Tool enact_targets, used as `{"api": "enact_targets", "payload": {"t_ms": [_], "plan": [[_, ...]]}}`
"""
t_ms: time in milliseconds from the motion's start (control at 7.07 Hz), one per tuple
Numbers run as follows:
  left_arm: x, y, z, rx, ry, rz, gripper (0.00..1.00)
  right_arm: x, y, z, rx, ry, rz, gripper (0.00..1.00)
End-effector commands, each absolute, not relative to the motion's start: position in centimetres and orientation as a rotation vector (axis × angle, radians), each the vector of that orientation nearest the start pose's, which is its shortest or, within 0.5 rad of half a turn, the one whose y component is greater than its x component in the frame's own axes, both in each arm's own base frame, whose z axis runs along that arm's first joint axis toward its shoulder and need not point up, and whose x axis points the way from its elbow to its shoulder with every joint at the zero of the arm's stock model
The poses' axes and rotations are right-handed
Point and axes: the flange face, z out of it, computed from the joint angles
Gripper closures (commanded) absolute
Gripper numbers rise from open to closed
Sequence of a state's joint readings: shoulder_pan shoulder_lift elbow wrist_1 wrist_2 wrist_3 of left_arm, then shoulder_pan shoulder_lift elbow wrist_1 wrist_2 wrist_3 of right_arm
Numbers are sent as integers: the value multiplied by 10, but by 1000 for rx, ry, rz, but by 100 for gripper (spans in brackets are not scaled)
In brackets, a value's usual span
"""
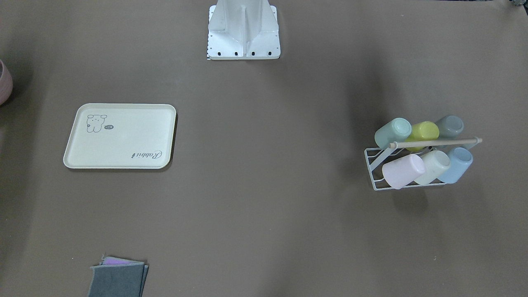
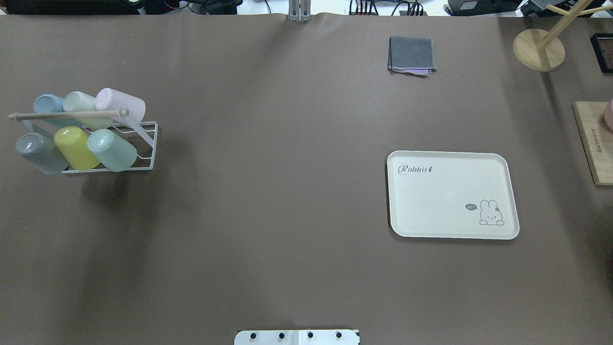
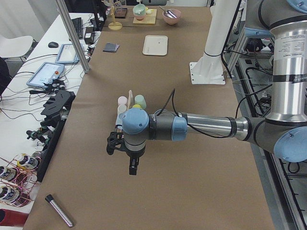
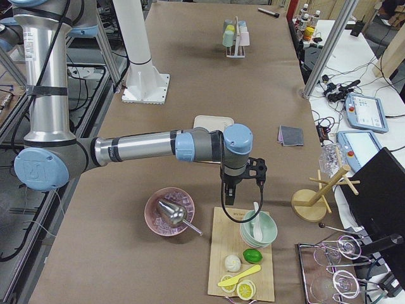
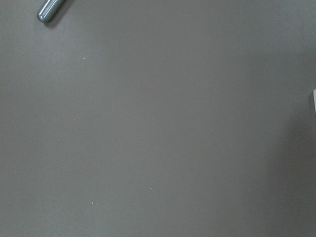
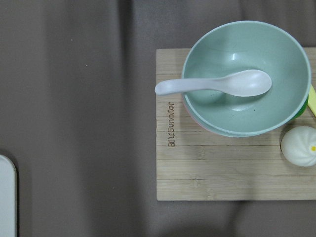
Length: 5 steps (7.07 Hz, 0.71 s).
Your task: Pick up and place green cup on tray
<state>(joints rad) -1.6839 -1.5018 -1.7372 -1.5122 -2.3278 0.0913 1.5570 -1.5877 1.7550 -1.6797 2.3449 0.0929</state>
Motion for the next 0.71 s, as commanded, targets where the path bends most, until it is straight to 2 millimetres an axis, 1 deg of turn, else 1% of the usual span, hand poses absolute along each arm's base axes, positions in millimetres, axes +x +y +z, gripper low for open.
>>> {"api": "enact_targets", "payload": {"t_ms": [0, 283, 424, 566], "plan": [[-117, -453, 616, 116, 751, -5, 2, 58, -485, 587, 16, -758, 55, 1], [-116, -454, 614, 120, 749, -4, 2, 58, -485, 586, 14, -758, 61, 1], [-116, -456, 599, 149, 748, 8, 2, 58, -485, 585, 16, -758, 63, 1], [-116, -456, 575, 170, 750, -52, 2, 57, -486, 583, 15, -766, 66, 1]]}}
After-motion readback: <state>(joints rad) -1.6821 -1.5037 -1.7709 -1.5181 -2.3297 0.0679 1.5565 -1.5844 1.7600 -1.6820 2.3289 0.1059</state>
